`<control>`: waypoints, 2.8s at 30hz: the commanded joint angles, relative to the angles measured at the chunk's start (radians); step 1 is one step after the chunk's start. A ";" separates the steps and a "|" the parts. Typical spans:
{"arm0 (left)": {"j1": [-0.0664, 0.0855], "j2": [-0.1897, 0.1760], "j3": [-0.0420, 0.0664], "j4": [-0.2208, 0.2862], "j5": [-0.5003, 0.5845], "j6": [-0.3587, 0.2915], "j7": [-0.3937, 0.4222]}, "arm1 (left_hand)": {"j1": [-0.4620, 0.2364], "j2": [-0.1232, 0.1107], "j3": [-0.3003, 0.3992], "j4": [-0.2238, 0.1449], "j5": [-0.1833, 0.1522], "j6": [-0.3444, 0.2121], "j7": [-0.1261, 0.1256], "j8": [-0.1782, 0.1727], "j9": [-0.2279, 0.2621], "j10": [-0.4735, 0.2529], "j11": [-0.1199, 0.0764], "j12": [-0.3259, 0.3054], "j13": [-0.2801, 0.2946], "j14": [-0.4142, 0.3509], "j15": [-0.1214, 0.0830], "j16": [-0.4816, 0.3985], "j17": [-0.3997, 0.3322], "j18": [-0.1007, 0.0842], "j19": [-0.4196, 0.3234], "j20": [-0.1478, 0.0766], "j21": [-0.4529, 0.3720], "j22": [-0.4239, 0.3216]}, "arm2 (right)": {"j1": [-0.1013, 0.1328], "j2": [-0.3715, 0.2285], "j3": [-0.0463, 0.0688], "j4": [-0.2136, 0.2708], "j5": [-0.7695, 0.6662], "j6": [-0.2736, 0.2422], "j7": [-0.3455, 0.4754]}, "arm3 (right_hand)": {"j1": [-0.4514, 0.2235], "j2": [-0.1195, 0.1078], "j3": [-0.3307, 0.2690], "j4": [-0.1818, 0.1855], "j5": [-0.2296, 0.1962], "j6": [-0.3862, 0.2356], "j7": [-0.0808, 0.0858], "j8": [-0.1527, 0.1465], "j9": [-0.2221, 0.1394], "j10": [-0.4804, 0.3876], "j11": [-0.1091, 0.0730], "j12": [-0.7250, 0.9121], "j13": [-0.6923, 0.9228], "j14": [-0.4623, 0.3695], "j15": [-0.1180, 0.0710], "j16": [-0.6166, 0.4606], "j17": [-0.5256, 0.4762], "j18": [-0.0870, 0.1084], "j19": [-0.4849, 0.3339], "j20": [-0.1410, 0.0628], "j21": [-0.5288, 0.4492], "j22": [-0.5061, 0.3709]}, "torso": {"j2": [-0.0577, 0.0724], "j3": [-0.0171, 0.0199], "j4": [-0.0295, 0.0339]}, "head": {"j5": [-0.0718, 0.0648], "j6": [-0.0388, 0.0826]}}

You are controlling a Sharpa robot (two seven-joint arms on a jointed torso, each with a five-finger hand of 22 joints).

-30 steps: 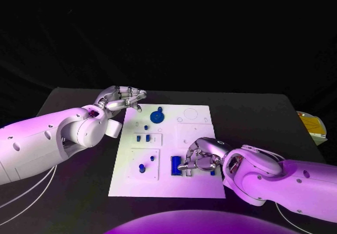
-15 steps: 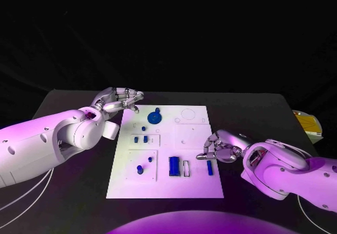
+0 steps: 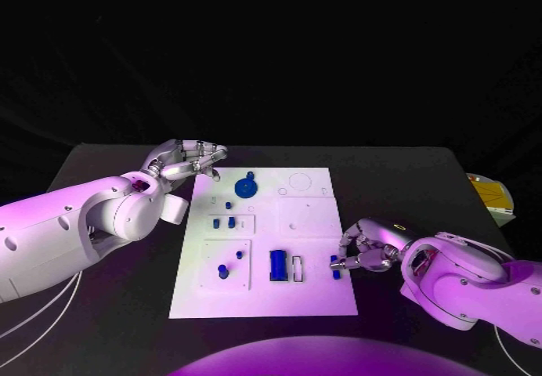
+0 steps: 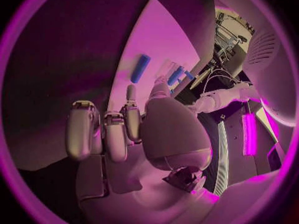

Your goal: Assemble the parts on the task board

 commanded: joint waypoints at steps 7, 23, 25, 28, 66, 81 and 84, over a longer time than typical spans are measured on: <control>0.000 0.001 0.000 0.002 -0.001 0.012 0.011 | 0.000 0.007 -0.004 0.000 -0.004 -0.007 -0.002 0.006 -0.001 -0.006 -0.001 0.003 -0.001 -0.008 -0.001 0.006 -0.001 0.005 0.005 0.000 -0.007 -0.001 | -0.016 0.017 -0.001 -0.011 -0.083 0.042 -0.055 | 0.138 0.130 -0.008 0.000 0.009 0.012 0.001 -0.007 -0.004 0.003 0.001 -0.001 -0.069 0.082 0.003 -0.001 0.149 -0.010 0.016 0.009 0.003 0.158 | 0.001 0.0008 0.0012 | 0.002 -0.003; 0.000 -0.001 0.000 0.002 -0.001 0.012 0.009 | 0.000 0.008 -0.004 0.000 -0.004 -0.007 -0.002 0.007 -0.001 -0.006 -0.001 0.006 -0.001 -0.009 0.000 0.007 -0.001 0.005 0.006 0.001 -0.008 -0.002 | -0.052 0.070 -0.001 -0.037 -0.111 0.066 -0.062 | 0.367 0.188 0.071 -0.053 -0.100 0.044 -0.014 -0.061 -0.050 0.005 -0.014 -0.006 -0.066 0.084 -0.010 0.001 0.157 -0.009 0.016 -0.003 -0.002 0.162 | 0.000 0.0009 0.0003 | 0.005 -0.009; 0.000 -0.002 0.000 0.003 -0.001 0.012 0.009 | 0.000 0.009 -0.004 0.000 -0.004 -0.007 -0.002 0.007 -0.001 -0.007 -0.001 0.007 -0.001 -0.009 0.000 0.007 -0.001 0.005 0.006 0.001 -0.008 -0.002 | -0.053 0.073 -0.001 -0.038 -0.122 0.070 -0.065 | 0.403 0.181 0.087 -0.072 -0.084 0.047 -0.014 -0.064 -0.053 0.007 -0.014 -0.003 -0.064 0.084 -0.011 0.001 0.159 -0.010 0.017 -0.004 0.001 0.164 | 0.000 0.0009 0.0002 | 0.005 -0.010; 0.000 -0.002 0.000 0.003 -0.001 0.012 0.009 | 0.000 0.009 -0.004 0.000 -0.004 -0.007 -0.002 0.007 -0.001 -0.007 -0.001 0.007 -0.001 -0.009 0.000 0.007 -0.001 0.005 0.006 0.001 -0.008 -0.002 | -0.055 0.078 -0.001 -0.039 -0.143 0.070 -0.073 | 0.438 0.173 0.111 -0.087 -0.057 0.052 -0.001 -0.069 -0.058 0.013 -0.006 0.008 -0.055 0.085 -0.005 0.003 0.165 -0.011 0.018 -0.002 0.003 0.167 | 0.001 0.0006 0.0006 | 0.005 -0.010; 0.000 -0.003 0.000 0.004 -0.001 0.010 0.005 | 0.006 0.012 -0.001 -0.002 -0.004 -0.009 -0.002 0.008 -0.002 -0.009 0.000 0.009 -0.001 -0.009 0.000 0.008 -0.002 0.005 0.007 0.001 -0.008 -0.002 | -0.057 0.103 -0.001 -0.036 -0.181 0.086 -0.096 | -0.108 -0.131 1.205 -0.231 0.030 0.073 0.015 -0.090 -0.067 0.028 0.009 -0.002 -0.035 0.086 0.008 0.003 0.174 -0.009 0.020 0.011 -0.017 0.192 | 0.000 0.0007 0.0001 | 0.006 -0.013; 0.000 0.001 0.000 0.004 -0.001 0.011 0.005 | 0.008 0.013 0.000 -0.002 -0.003 -0.009 -0.002 0.009 -0.002 -0.010 0.000 0.009 -0.002 -0.009 0.000 0.009 -0.002 0.005 0.007 0.001 -0.008 -0.002 | -0.019 0.133 0.001 0.009 -0.123 -0.068 -0.045 | -0.202 -0.136 1.148 -0.209 -0.049 0.082 0.003 -0.073 -0.052 0.045 0.000 0.038 -0.009 0.090 0.002 0.009 0.191 -0.015 0.032 0.008 0.012 0.200 | 0.001 0.0007 0.0021 | 0.006 -0.010; -0.001 0.001 0.000 0.004 -0.001 0.010 0.005 | 0.011 0.013 0.002 -0.003 -0.003 -0.010 -0.002 0.009 -0.002 -0.011 0.000 0.010 -0.002 -0.010 0.000 0.009 -0.003 0.005 0.007 0.001 -0.008 -0.002 | -0.014 0.142 0.001 0.012 -0.103 -0.078 -0.037 | -0.230 -0.136 1.127 -0.184 -0.060 0.084 0.000 -0.072 -0.052 0.048 -0.001 0.046 -0.004 0.091 0.001 0.010 0.196 -0.016 0.035 0.007 0.017 0.202 | 0.000 0.0001 0.0018 | 0.008 -0.012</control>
